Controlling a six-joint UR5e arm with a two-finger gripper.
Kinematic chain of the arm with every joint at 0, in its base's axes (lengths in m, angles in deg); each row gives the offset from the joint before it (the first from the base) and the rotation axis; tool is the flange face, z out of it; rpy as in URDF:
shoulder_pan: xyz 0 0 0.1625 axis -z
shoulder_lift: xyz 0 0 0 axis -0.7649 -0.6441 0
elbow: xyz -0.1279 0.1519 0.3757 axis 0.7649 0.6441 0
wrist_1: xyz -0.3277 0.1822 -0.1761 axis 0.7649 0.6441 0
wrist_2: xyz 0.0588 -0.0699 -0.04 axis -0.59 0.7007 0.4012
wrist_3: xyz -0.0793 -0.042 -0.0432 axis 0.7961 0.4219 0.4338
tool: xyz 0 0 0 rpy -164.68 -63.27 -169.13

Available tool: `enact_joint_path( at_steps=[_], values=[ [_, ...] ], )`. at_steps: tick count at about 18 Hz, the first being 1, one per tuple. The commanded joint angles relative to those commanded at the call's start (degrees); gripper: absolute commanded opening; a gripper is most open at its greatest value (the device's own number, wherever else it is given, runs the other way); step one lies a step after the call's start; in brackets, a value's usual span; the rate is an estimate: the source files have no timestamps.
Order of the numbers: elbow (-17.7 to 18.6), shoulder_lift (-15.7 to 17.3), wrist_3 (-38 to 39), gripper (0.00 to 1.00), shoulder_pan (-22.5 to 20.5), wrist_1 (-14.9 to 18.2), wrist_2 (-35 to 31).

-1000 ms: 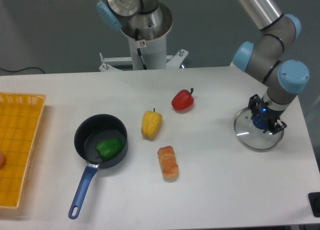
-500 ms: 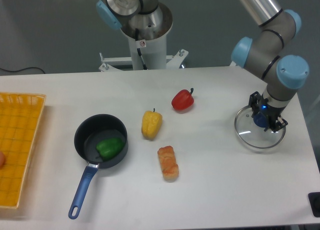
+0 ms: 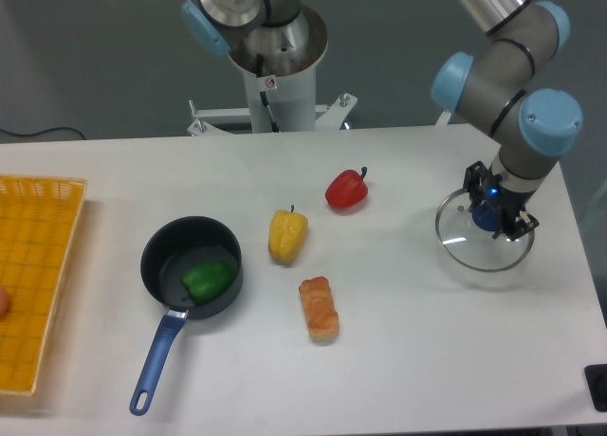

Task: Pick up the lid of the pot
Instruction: 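Lift the glass lid by its blue knob off the table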

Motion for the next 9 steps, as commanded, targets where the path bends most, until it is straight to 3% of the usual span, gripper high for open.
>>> enact_joint_path(
  at_steps=[9],
  values=[
    [0.0, 1.2, 0.2, 0.55, 0.1, 1.1, 0.0]
  ],
)
